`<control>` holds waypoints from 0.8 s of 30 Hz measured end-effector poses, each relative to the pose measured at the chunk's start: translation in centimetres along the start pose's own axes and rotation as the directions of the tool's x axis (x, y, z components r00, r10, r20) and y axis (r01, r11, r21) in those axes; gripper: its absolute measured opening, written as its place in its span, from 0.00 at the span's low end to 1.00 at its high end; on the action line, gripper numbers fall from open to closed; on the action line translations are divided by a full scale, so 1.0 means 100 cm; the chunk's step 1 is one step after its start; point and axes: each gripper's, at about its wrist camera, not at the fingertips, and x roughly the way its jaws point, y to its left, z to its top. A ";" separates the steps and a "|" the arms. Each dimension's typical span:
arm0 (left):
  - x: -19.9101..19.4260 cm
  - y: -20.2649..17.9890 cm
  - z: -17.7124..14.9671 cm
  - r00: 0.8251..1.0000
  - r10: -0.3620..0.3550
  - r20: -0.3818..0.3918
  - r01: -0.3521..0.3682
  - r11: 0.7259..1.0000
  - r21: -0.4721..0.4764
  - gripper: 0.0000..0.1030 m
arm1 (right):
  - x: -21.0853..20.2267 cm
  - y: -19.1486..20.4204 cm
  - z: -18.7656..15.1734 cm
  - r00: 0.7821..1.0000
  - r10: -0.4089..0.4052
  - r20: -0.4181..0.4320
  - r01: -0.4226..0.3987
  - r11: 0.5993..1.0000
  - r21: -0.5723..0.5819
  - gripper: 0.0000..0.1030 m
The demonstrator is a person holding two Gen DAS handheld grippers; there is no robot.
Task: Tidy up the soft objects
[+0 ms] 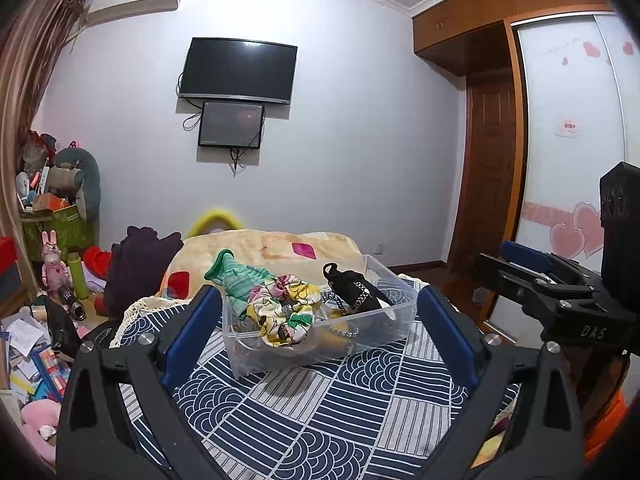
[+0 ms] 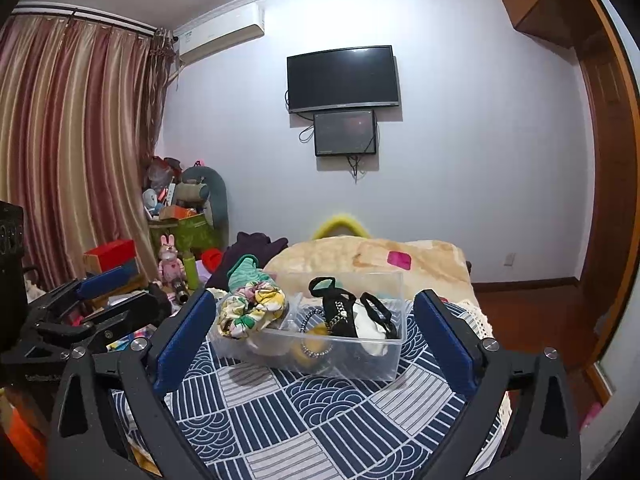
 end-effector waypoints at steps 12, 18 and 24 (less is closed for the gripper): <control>-0.003 0.003 0.002 1.000 0.000 0.004 0.001 1.000 -0.014 0.97 | -0.001 0.000 -0.001 1.000 0.013 0.001 -0.013 1.000 0.012 0.96; -0.005 0.004 0.001 1.000 0.000 0.006 0.000 1.000 -0.016 0.98 | -0.002 0.001 -0.002 1.000 0.013 0.000 -0.013 1.000 0.012 0.96; -0.005 0.005 0.002 1.000 0.000 0.005 0.000 1.000 -0.017 0.99 | -0.004 0.002 -0.002 1.000 0.014 0.002 -0.014 1.000 0.009 0.96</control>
